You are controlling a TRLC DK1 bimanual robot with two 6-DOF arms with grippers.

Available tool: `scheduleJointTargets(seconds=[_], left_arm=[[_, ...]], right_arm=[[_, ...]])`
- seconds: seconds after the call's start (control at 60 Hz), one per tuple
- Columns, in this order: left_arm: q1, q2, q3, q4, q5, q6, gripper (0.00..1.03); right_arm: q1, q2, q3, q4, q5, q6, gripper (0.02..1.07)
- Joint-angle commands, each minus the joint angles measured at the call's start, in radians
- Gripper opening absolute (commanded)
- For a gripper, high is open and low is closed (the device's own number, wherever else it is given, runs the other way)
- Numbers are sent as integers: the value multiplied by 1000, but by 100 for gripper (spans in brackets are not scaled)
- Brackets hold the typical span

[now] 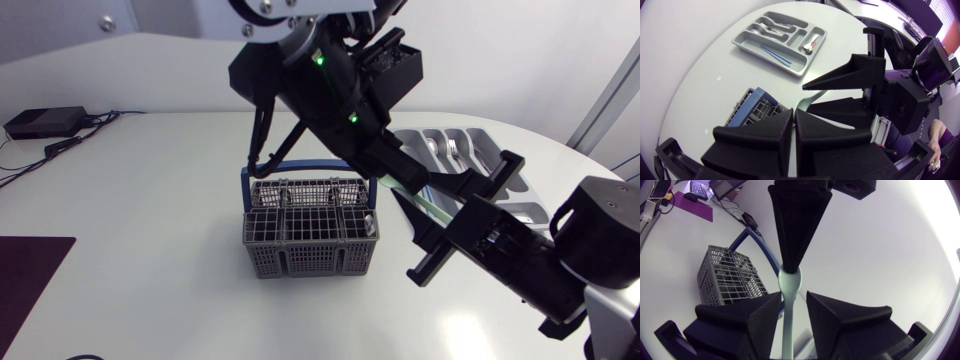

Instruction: Unload the cutlery basket into the drawer organizer.

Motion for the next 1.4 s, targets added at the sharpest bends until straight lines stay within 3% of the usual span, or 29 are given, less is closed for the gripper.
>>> scheduleJointTargets(seconds=[0.0,0.2,0.583,0.833,0.983,1.15,1.3,1.383], left_arm=[[-6,15,42,-12,9,-27,3],[-6,10,62,-21,4,-18,3],[-4,13,46,-21,2,-13,3],[-4,9,56,-18,2,-13,4],[14,-17,80,-12,2,-15,40],[45,-71,73,17,2,-9,75],[80,-109,43,31,7,2,79],[94,-109,-10,28,73,5,79]], right_arm=[[-3,16,-8,19,8,-20,38],[-12,24,-12,15,8,-23,38],[-26,22,-26,17,5,-26,8],[-29,19,-32,14,-4,-26,7],[-46,-7,-45,-3,-29,-26,7],[-177,-80,-45,-110,-170,-12,7],[-350,-125,-31,-205,-348,-9,7],[-456,-126,-15,-241,-452,-10,7]])
